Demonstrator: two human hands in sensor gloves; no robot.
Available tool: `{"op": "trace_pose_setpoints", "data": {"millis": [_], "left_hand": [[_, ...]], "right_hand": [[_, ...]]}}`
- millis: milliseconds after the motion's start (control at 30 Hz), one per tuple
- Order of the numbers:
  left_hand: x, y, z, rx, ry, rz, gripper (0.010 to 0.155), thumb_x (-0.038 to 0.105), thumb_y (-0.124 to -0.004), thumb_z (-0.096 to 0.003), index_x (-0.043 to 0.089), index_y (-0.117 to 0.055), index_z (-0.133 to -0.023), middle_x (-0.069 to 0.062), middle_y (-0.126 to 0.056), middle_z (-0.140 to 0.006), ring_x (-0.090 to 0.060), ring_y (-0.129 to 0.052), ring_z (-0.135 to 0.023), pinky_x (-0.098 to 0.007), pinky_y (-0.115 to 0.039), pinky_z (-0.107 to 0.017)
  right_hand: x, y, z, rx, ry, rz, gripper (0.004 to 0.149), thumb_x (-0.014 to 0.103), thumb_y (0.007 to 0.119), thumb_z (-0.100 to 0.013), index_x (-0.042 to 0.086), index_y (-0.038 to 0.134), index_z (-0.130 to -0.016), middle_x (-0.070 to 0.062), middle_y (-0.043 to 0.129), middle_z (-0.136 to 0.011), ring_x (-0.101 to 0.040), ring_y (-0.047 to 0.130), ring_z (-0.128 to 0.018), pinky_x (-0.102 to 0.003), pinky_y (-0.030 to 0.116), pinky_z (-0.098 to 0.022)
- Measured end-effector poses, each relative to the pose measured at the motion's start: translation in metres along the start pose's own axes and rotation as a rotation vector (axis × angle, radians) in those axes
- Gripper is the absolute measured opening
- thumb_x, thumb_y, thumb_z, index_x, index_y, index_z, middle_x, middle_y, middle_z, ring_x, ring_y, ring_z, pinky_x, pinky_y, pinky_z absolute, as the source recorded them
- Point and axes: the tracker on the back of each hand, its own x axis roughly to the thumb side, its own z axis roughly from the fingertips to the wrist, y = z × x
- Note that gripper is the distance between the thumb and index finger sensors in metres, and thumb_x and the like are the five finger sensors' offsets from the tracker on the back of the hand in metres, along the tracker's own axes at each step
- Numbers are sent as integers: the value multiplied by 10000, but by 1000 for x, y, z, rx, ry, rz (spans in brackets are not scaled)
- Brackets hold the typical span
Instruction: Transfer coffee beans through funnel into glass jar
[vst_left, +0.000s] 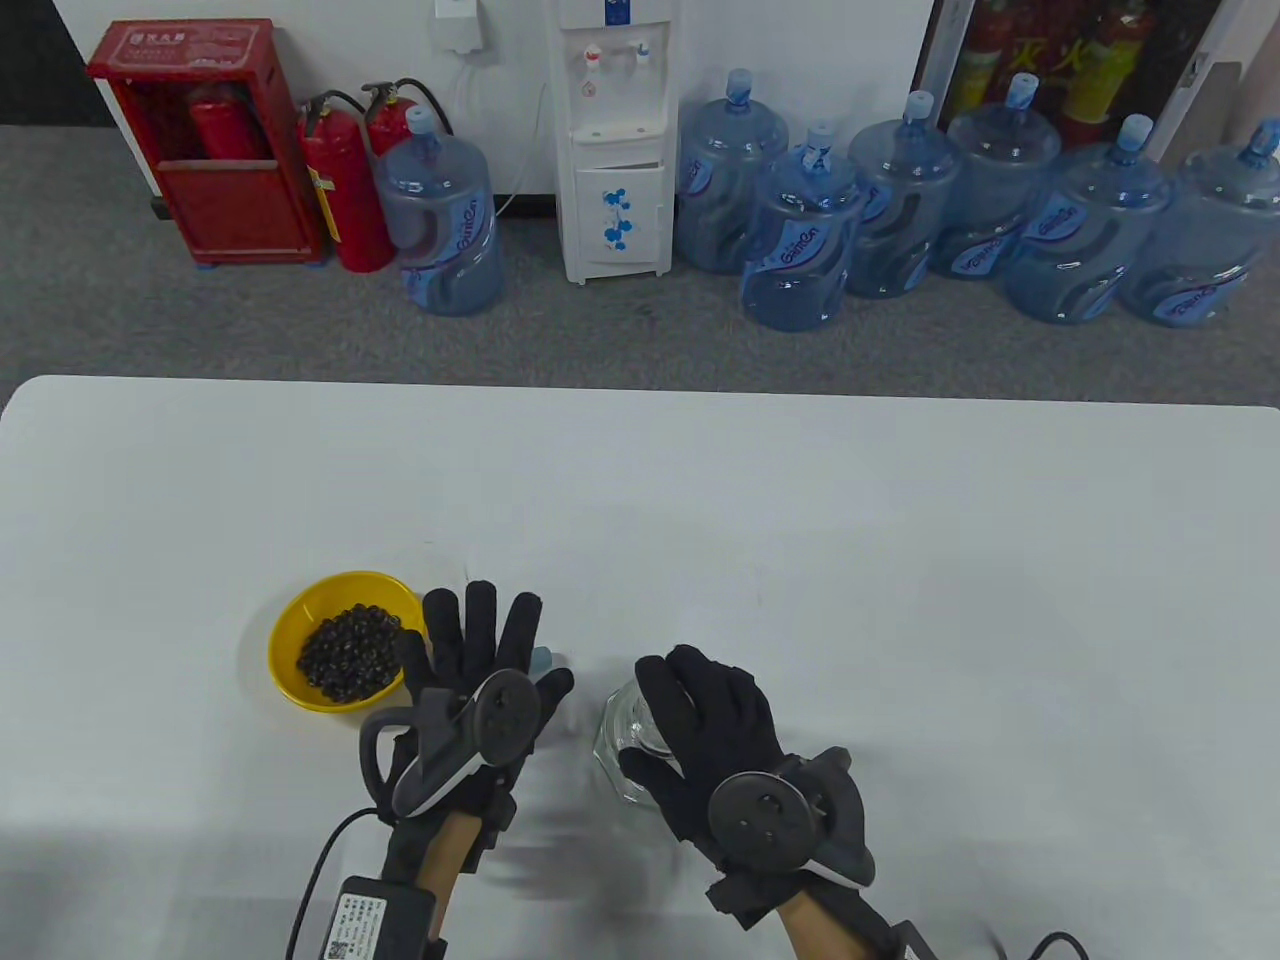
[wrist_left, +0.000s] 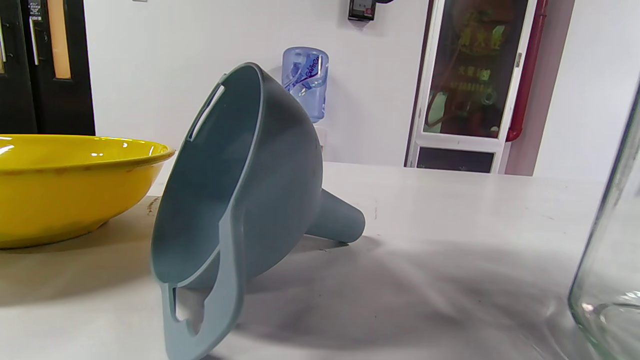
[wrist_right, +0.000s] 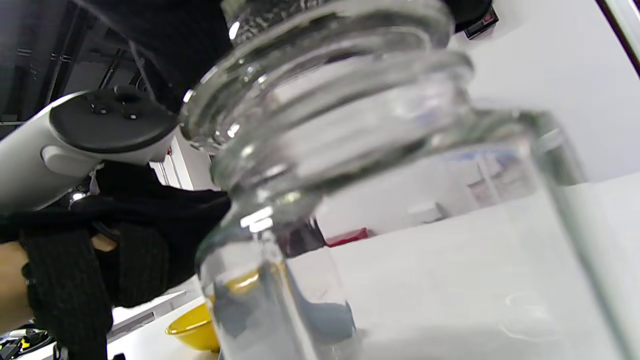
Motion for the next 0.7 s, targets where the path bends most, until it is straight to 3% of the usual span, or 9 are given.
{"op": "trace_pose_setpoints", "data": {"millis": [433,700], "left_hand": [[0,-1,-1,-4,6,-2,732,679,-393,-527,378,-269,-1182,-52,-158,-1253,-431,-65,-1121,-661,-237,-766],[1,-1,-1,-3,5,-5,734,680,-394,-526,376,-265,-1182,-52,-158,-1253,-434,-65,-1120,-662,-238,-765]], "right_hand": [[-21,-46,6,-101,70,-23,747,467,780,-611,116,490,-1204,-281,460,-1213,-461,554,-1034,-657,417,-812],[-67,-84,13,-93,195,24,763,413,802,-615,80,455,-1208,-292,403,-1223,-494,508,-1053,-669,428,-803]]}}
